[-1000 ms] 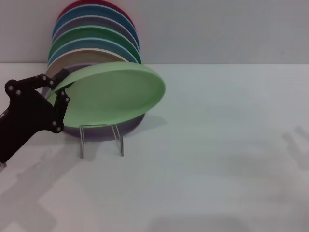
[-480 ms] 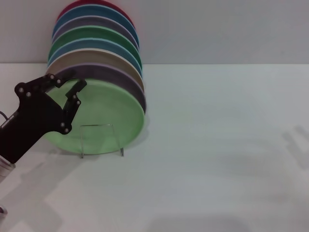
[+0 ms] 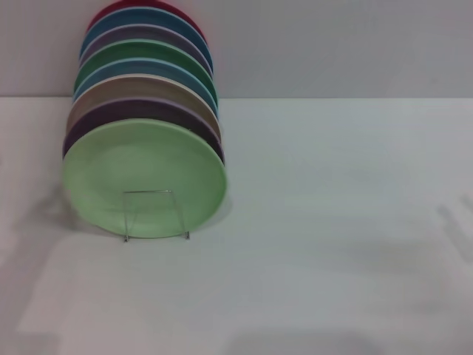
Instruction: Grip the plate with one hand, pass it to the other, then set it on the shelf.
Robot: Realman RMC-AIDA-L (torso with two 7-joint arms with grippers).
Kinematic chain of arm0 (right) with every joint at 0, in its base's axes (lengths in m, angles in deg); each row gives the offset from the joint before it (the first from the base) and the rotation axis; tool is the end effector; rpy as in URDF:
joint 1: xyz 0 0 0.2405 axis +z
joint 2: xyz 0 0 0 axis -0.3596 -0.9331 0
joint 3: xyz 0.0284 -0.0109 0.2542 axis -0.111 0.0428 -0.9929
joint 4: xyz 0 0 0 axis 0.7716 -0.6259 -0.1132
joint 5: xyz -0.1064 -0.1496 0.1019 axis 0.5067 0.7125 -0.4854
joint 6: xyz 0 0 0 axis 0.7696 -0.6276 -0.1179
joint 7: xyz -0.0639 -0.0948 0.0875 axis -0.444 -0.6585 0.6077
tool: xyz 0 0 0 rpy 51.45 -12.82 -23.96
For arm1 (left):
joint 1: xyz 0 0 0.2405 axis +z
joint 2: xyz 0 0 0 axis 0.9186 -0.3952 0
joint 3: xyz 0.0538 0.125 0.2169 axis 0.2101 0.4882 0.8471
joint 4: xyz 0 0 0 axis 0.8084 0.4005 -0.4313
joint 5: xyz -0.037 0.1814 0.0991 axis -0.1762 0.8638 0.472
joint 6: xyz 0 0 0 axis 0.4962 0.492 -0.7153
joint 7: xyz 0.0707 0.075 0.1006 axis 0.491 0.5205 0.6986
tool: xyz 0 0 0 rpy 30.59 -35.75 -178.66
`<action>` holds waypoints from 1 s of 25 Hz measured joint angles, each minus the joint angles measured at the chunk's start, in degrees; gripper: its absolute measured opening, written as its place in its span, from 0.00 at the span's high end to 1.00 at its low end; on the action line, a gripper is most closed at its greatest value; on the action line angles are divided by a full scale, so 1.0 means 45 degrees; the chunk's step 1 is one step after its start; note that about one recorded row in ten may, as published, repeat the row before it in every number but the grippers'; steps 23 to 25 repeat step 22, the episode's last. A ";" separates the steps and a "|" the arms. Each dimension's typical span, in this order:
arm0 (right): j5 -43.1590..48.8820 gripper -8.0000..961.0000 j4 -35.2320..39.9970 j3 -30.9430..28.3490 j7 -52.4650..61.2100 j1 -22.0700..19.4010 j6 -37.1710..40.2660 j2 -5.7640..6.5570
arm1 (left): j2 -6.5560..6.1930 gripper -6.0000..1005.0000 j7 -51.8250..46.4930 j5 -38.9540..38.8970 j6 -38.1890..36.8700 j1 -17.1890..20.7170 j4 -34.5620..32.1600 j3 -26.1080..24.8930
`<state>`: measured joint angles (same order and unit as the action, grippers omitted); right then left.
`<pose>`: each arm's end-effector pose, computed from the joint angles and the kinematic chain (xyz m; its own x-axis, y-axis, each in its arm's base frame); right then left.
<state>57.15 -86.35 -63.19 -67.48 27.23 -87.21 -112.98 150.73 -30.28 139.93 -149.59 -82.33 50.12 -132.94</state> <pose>0.3391 0.2281 0.0574 0.4698 0.1859 -0.8630 -0.7323 -0.4639 -0.4986 -0.2941 0.2610 0.0508 0.8050 -0.5919 0.0388 0.1899 0.1952 -0.9622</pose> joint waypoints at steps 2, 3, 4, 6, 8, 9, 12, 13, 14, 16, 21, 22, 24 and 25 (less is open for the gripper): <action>-0.1183 0.48 0.1053 0.0038 -0.2089 0.0138 0.0185 -0.0011 | -0.0040 0.74 -0.2183 0.0017 0.0250 0.0200 -0.0289 -0.0832; -0.1183 0.48 0.1053 0.0038 -0.2089 0.0138 0.0185 -0.0011 | -0.0075 0.73 -0.3109 0.0010 0.0428 0.0252 -0.0487 -0.1222; -0.1783 0.48 0.1555 0.0128 -0.2792 0.0254 0.0271 -0.0013 | -0.0089 0.72 -0.4227 0.0014 0.0767 0.0284 -0.0720 -0.1713; -0.2943 0.45 0.2435 0.0279 -0.4011 0.0550 0.0536 -0.0014 | -0.0087 0.70 -0.5746 0.0010 0.1561 0.0316 -0.1076 -0.2673; -0.3799 0.40 0.3152 0.0332 -0.4833 0.0889 0.1000 -0.0017 | -0.0039 0.68 -0.6717 0.0006 0.2546 0.0363 -0.1262 -0.3424; -0.4016 0.38 0.3329 0.0312 -0.4948 0.0994 0.1149 -0.0016 | -0.0030 0.67 -0.6881 0.0010 0.2824 0.0382 -0.1286 -0.3537; -0.5200 0.32 0.3966 0.0268 -0.5093 0.1346 0.1538 -0.0017 | 0.0004 0.63 -0.7036 0.0017 0.3709 0.0407 -0.1387 -0.3601; -0.5200 0.30 0.3966 0.0268 -0.5093 0.1346 0.1538 -0.0017 | 0.0004 0.62 -0.7036 0.0017 0.3709 0.0407 -0.1387 -0.3601; -0.5352 0.28 0.4016 0.0292 -0.5093 0.1372 0.1537 -0.0017 | 0.0010 0.61 -0.7002 0.0017 0.3779 0.0400 -0.1402 -0.3600; -0.5456 0.24 0.4021 0.0321 -0.5090 0.1374 0.1499 -0.0017 | 0.0043 0.59 -0.6759 0.0070 0.4104 0.0344 -0.1450 -0.3561; -0.5450 0.15 0.4015 0.0332 -0.5099 0.1365 0.1432 -0.0016 | 0.0101 0.36 -0.5855 0.0137 0.4171 0.0266 -0.1444 -0.2864; -0.5401 0.14 0.4017 0.0339 -0.5108 0.1351 0.1427 -0.0017 | 0.0103 0.36 -0.5521 0.0131 0.4272 0.0255 -0.1401 -0.2457; -0.5401 0.14 0.4017 0.0339 -0.5108 0.1351 0.1427 -0.0017 | 0.0103 0.36 -0.5521 0.0131 0.4272 0.0255 -0.1401 -0.2457; -0.5401 0.14 0.4017 0.0339 -0.5108 0.1351 0.1427 -0.0017 | 0.0103 0.36 -0.5521 0.0131 0.4272 0.0255 -0.1401 -0.2457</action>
